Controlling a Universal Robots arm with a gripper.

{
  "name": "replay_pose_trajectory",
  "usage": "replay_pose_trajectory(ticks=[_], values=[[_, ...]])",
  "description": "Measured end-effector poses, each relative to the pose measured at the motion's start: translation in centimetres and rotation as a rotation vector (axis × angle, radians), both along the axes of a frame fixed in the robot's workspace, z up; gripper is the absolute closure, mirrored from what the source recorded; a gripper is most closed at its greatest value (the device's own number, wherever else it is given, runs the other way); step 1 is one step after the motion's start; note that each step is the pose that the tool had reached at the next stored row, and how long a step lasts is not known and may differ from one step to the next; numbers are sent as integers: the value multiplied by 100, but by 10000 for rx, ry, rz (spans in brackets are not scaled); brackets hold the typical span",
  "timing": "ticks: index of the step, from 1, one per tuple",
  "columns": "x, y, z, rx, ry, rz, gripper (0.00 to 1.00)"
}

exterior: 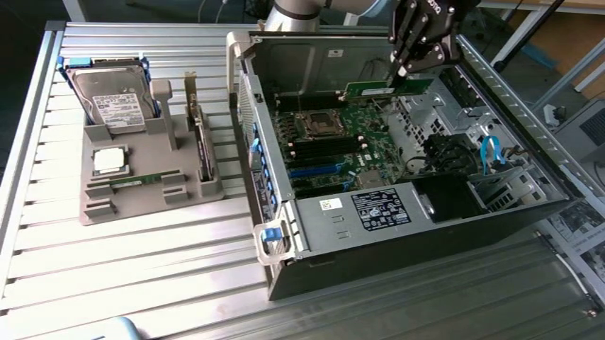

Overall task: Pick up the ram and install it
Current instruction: 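Pick up the ram and move it above insertion slot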

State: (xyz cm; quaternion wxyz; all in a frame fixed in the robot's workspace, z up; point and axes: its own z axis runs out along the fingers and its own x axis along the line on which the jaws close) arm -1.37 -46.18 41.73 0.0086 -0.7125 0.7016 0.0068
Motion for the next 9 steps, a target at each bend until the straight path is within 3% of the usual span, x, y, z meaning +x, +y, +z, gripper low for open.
replay_pose_trajectory(ticks=[9], values=[[205,0,0,0,0,2,88]])
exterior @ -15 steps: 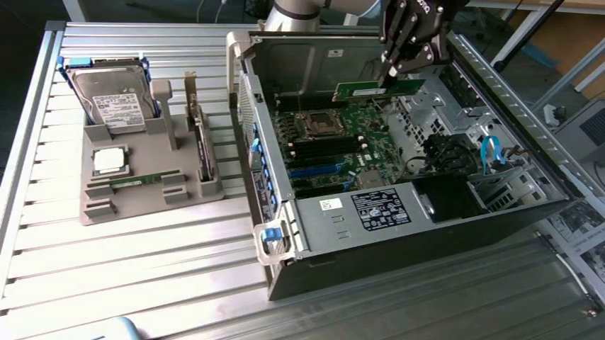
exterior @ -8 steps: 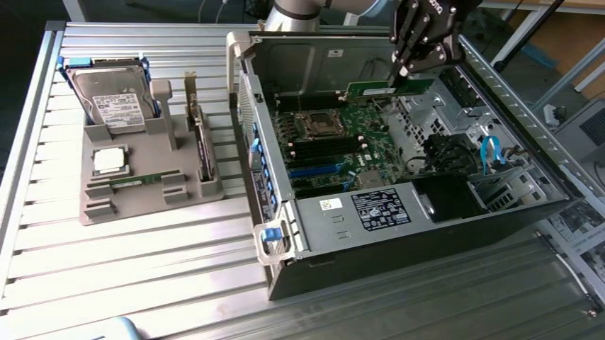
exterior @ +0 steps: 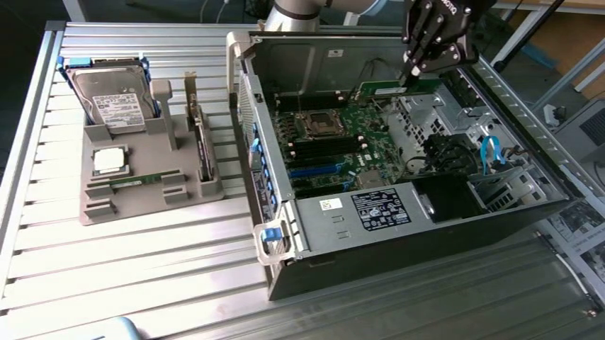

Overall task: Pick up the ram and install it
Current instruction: 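Pick up the ram and move it above insertion slot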

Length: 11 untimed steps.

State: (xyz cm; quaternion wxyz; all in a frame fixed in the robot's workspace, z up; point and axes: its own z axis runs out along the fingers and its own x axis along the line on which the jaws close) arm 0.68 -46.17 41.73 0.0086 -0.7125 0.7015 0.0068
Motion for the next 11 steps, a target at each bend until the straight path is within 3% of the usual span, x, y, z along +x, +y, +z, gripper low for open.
replay_pose_trajectory(ticks=[11], values=[[255,0,0,0,0,-2,88]])
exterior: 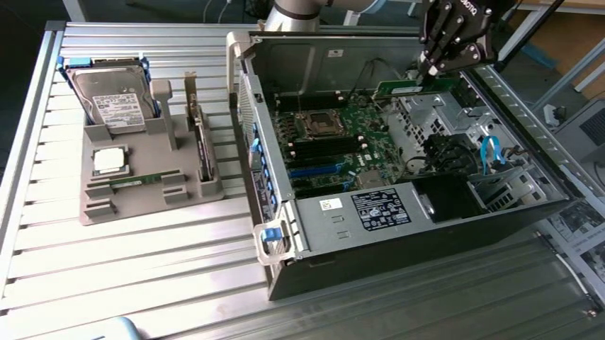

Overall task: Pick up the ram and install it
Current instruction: 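Pick up the ram and move it above insertion slot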

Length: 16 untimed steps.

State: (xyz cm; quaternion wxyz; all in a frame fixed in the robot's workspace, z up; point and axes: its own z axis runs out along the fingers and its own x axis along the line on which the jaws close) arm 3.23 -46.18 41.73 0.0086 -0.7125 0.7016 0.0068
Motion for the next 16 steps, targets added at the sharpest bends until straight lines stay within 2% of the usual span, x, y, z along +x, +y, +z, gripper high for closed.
replay_pose_trajectory(ticks=[16], values=[[343,0,0,0,0,1,88]])
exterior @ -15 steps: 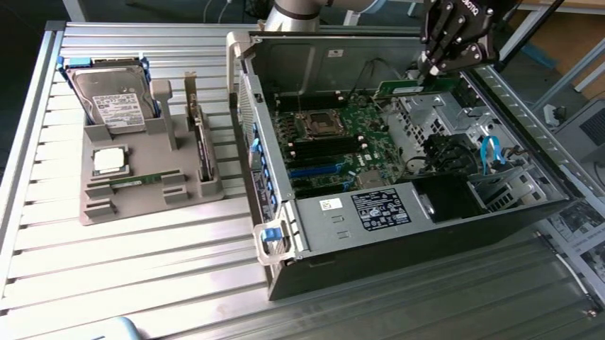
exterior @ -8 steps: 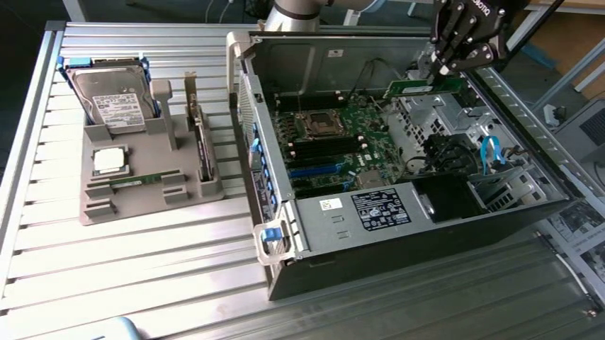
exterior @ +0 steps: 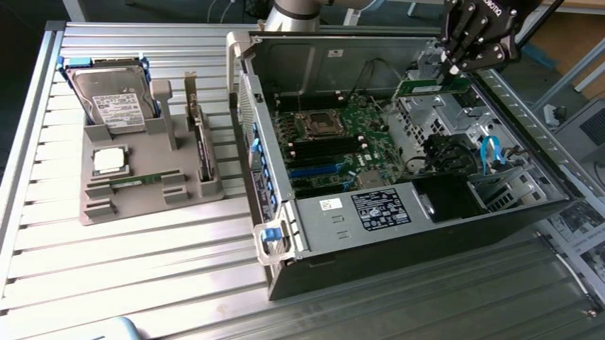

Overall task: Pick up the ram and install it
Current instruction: 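Pick up the ram and move it above insertion slot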

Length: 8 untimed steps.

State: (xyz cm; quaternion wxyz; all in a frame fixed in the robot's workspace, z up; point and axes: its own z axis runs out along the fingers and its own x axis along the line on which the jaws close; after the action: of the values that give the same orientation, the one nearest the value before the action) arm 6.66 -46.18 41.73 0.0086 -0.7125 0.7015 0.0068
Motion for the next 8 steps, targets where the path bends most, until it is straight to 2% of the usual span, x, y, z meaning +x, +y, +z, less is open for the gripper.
replay_pose_trajectory(ticks=[8], values=[[220,0,0,0,0,-1,88]])
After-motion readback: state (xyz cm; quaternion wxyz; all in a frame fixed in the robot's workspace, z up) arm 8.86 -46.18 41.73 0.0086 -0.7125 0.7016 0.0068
